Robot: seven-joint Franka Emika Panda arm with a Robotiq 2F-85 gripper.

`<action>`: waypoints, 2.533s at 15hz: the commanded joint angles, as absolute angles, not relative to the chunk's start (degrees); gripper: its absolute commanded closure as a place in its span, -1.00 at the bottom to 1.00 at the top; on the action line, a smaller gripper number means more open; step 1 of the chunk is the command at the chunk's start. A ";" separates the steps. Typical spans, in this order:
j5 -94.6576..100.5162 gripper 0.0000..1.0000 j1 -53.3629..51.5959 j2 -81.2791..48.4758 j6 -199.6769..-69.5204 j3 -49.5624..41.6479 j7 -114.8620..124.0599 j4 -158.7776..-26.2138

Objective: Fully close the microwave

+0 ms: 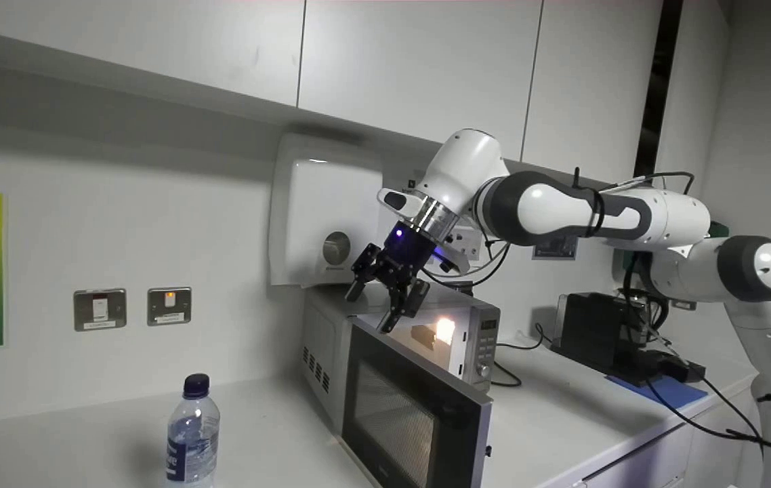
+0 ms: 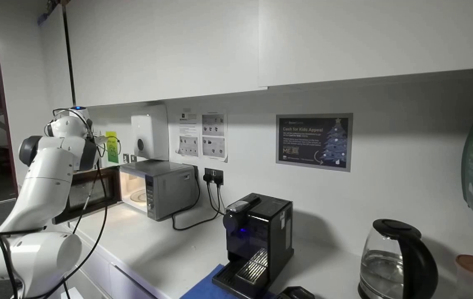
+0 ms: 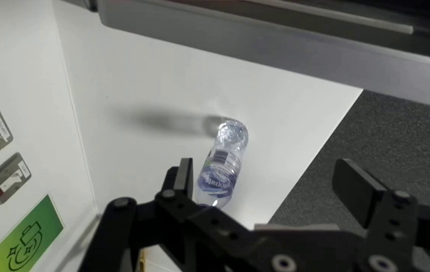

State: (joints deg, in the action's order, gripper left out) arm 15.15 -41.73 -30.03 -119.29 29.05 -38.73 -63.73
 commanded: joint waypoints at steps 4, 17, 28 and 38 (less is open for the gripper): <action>5.62 -1.00 -40.48 -31.95 -118.36 32.57 -40.88 -62.63; 2.77 -1.00 -41.44 -36.41 -110.35 30.71 -37.35 -62.13; 5.37 -1.00 -45.34 -35.99 -91.77 27.02 -35.99 -55.46; 6.87 -1.00 -45.65 -34.07 -85.57 26.54 -27.85 -56.16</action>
